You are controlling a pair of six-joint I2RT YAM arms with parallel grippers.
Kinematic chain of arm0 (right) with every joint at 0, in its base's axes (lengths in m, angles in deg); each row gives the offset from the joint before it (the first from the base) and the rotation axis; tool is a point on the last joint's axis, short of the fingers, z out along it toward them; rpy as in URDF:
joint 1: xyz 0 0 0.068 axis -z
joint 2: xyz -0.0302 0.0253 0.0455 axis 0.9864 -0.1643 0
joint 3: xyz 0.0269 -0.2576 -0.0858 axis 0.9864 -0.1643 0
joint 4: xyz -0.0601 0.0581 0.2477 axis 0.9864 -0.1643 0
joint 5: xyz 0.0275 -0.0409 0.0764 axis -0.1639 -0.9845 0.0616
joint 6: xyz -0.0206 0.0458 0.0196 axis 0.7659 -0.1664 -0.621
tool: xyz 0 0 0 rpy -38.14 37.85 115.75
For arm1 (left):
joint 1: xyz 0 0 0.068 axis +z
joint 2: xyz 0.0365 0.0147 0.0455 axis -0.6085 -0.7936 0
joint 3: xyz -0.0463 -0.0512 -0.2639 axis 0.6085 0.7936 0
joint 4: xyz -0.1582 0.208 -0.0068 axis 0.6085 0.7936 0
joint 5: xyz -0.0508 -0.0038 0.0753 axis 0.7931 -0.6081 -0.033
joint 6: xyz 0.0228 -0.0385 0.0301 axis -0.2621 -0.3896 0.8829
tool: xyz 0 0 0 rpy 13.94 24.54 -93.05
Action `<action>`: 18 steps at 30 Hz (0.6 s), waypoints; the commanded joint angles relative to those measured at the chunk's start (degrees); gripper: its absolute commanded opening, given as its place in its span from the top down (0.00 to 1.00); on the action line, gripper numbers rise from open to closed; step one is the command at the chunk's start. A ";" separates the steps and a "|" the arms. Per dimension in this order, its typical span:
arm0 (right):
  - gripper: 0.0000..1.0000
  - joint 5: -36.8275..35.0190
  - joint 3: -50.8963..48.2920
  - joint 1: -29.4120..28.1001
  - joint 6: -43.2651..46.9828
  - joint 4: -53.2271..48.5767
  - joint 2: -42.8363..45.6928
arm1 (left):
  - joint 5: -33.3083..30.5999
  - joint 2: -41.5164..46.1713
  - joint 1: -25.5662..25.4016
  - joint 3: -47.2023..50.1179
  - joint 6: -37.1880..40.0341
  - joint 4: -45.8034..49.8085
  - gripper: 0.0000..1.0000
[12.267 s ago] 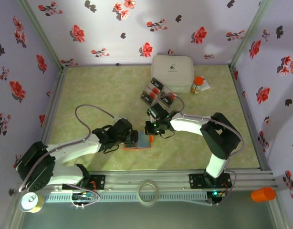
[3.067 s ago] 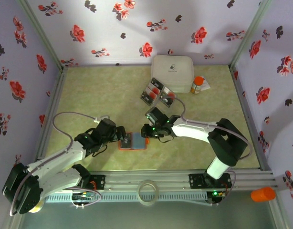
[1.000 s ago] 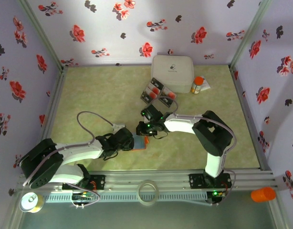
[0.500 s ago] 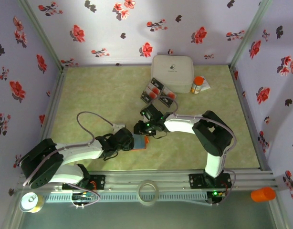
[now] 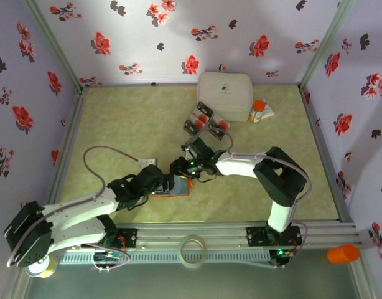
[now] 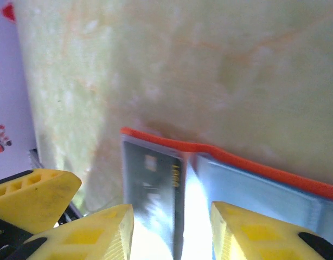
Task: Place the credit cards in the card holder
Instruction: Turn over the card slot at the card holder.
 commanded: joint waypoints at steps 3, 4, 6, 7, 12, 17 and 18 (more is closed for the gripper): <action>0.55 0.64 0.19 -3.55 -3.59 4.25 -0.16 | -3.02 7.14 3.35 -0.89 0.16 6.07 0.04; 0.55 0.52 0.41 -4.04 -4.01 4.80 -0.61 | -3.03 8.26 3.93 -0.88 0.20 6.77 0.04; 0.54 0.45 0.81 -4.66 -5.01 6.41 -1.99 | -2.93 9.64 4.77 -0.67 0.40 7.76 0.04; 0.54 0.54 0.91 -4.88 -5.60 7.39 -2.71 | -2.97 10.16 5.13 -0.67 0.38 8.11 0.04; 0.54 0.68 0.77 -5.54 -8.85 12.80 -5.76 | -2.84 11.29 5.81 -0.40 0.27 9.08 0.05; 0.55 0.31 0.29 -5.47 -10.57 15.81 -7.98 | -2.77 11.64 6.07 -0.09 0.29 9.39 0.05; 0.55 0.30 0.19 -5.55 -10.75 16.05 -8.29 | -2.75 11.64 6.08 -0.01 0.29 9.35 0.05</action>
